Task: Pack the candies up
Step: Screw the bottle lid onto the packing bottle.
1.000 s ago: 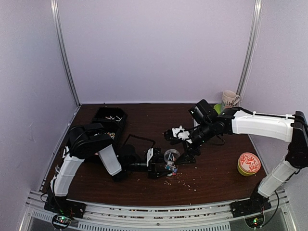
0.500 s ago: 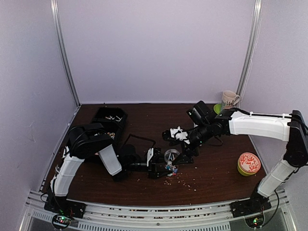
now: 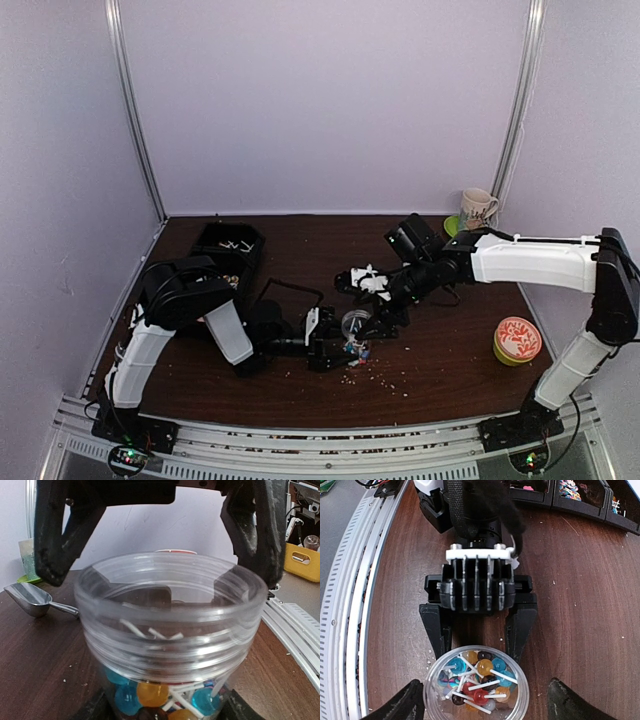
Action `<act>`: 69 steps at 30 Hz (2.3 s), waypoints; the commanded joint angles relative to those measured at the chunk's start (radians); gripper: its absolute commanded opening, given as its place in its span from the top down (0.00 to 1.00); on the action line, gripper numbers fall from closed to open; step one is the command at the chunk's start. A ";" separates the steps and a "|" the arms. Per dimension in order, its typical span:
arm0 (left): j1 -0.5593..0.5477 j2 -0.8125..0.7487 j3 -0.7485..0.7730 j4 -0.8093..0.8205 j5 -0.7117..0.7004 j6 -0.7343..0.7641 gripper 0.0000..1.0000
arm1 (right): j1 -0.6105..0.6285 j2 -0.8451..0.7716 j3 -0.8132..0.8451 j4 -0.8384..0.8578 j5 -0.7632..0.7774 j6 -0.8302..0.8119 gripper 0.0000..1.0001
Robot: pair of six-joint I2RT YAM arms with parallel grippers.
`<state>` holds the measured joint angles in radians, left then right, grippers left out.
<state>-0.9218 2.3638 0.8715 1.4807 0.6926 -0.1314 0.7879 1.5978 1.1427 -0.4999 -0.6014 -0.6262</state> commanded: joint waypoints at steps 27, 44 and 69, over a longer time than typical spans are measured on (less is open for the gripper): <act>0.005 0.009 -0.022 -0.091 -0.289 0.008 0.54 | 0.028 0.015 -0.030 0.152 0.203 0.329 0.34; 0.005 0.009 -0.033 -0.078 -0.260 0.023 0.54 | 0.038 -0.047 0.025 0.073 0.275 0.331 0.00; 0.005 0.017 -0.017 -0.068 -0.169 0.009 0.54 | -0.013 -0.341 -0.150 0.364 0.630 0.465 0.00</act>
<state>-0.9218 2.3623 0.8680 1.4837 0.4797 -0.1345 0.7776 1.2491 0.9810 -0.1581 0.0731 -0.1535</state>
